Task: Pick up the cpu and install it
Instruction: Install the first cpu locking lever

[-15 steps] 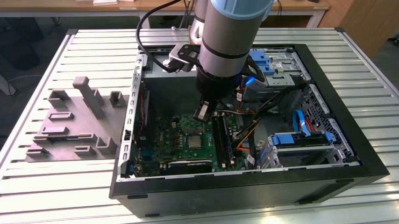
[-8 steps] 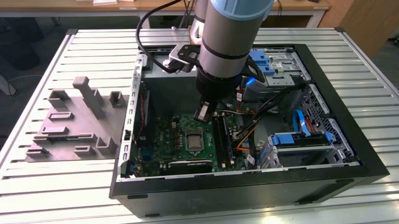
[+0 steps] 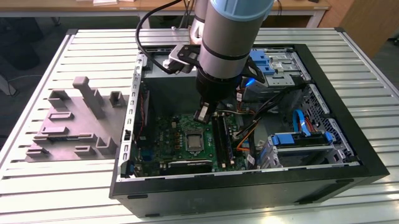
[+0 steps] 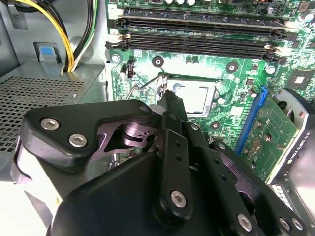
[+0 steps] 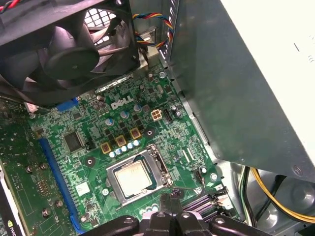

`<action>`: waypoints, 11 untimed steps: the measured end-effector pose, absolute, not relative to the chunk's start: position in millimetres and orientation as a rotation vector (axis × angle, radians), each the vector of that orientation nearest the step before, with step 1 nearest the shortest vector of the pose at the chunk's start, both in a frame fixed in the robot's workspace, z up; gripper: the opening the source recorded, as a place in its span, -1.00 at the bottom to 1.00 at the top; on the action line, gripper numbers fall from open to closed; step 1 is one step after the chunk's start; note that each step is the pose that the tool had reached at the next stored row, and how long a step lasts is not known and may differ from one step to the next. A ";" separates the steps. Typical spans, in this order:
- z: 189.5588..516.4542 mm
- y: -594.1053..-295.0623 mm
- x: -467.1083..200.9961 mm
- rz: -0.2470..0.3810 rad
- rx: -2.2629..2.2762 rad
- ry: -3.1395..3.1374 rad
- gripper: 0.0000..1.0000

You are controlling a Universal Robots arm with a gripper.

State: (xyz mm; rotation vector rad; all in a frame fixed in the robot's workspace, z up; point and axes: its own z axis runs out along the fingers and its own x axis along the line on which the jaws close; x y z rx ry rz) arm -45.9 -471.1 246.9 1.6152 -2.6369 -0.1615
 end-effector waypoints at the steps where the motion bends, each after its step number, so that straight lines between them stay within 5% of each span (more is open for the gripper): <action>1: 247.2 -471.1 -46.0 -0.161 1.615 -2.637 -0.79; 11: 248.4 -468.3 -45.8 -0.177 1.620 -2.643 -0.79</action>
